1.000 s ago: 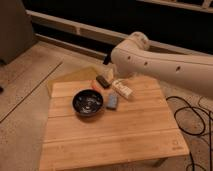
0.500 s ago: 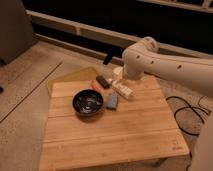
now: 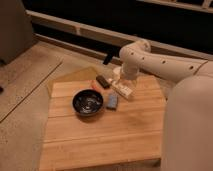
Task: Wipe the white sponge on the table
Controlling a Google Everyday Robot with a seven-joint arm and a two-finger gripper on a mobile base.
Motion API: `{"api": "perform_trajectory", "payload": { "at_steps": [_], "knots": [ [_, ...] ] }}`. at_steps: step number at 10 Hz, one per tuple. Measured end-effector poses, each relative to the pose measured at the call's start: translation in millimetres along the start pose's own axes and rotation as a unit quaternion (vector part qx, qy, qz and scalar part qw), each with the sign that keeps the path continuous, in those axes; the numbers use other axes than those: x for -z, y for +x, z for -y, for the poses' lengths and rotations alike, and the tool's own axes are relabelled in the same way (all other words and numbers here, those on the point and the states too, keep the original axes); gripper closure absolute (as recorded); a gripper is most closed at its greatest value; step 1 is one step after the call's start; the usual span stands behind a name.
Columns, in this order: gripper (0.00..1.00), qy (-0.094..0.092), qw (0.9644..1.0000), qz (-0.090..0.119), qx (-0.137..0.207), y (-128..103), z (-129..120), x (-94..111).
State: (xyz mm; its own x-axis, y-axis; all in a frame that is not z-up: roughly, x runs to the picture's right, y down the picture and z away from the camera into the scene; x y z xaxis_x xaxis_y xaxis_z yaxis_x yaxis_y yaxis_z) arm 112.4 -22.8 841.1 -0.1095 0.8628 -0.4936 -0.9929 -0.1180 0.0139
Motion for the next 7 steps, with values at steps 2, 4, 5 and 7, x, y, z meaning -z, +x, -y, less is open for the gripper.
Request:
{"api": "perform_trajectory", "payload": {
  "at_steps": [2,4,5,7],
  "knots": [
    [0.35,0.002,0.9997,-0.024,0.000,0.3,-8.3,-21.9],
    [0.35,0.005,0.9997,-0.023,-0.002,-0.3,-4.2,-21.5],
    [0.35,0.004,0.9997,-0.023,-0.002,-0.2,-4.8,-21.3],
    [0.35,0.010,0.9996,-0.023,0.008,3.3,-2.8,-16.5]
  ]
}}
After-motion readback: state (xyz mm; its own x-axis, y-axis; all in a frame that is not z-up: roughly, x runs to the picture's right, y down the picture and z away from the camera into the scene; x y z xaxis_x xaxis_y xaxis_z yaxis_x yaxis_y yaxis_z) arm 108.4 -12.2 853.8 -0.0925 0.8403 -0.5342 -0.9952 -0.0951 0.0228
